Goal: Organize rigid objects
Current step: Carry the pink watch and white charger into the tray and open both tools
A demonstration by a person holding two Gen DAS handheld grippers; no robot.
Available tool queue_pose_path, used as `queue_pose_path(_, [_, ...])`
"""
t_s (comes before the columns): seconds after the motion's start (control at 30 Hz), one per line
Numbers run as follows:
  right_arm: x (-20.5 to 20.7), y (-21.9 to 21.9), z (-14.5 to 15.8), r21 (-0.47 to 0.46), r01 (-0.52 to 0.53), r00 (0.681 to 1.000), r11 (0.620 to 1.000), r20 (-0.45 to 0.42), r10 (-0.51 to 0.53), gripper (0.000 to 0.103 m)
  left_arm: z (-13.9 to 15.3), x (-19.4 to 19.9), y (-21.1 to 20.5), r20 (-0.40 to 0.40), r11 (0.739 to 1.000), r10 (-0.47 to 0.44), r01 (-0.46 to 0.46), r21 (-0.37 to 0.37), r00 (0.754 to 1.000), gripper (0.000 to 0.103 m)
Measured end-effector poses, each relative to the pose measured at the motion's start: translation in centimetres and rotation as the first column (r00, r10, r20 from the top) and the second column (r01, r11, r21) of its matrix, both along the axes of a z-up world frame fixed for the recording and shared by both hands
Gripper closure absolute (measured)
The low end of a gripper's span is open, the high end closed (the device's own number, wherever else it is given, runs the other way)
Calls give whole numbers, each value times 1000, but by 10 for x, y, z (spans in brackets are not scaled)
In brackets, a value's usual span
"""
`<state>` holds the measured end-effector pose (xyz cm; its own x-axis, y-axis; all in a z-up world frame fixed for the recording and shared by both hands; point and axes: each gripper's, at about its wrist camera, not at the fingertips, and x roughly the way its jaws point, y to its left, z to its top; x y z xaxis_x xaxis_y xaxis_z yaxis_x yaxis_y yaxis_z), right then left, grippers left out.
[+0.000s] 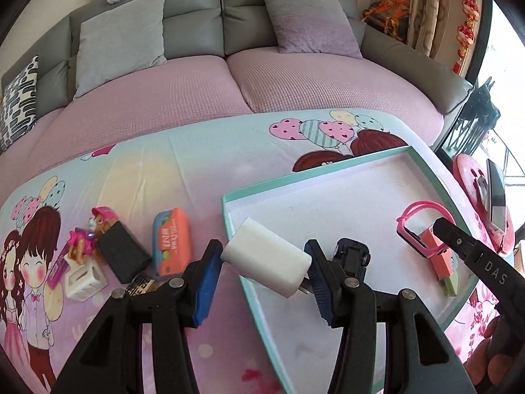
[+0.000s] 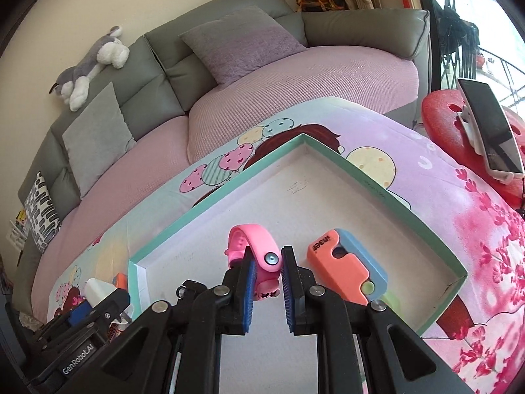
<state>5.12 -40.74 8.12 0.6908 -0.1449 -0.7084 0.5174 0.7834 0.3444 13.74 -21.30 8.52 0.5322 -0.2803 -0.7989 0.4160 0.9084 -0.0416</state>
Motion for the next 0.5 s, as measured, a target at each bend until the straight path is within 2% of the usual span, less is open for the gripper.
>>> queue_pose_path(0.17, [-1,-4,-5,15,2,1000,1000,-11,-2,87,-6,8,-19,-2,1000,0,0,18,1000,50])
queue_pose_path(0.37, [7,-2,-15,6,-16,997,1000,-72,16,84,-12,2,-24,8,1000,13,-13,13,1000,50])
queue_pose_path(0.5, [7,-2,-15,-4,-13,997,1000,-80,13,84,-9,-2,-20,20,1000,24,-24,16,1000,47])
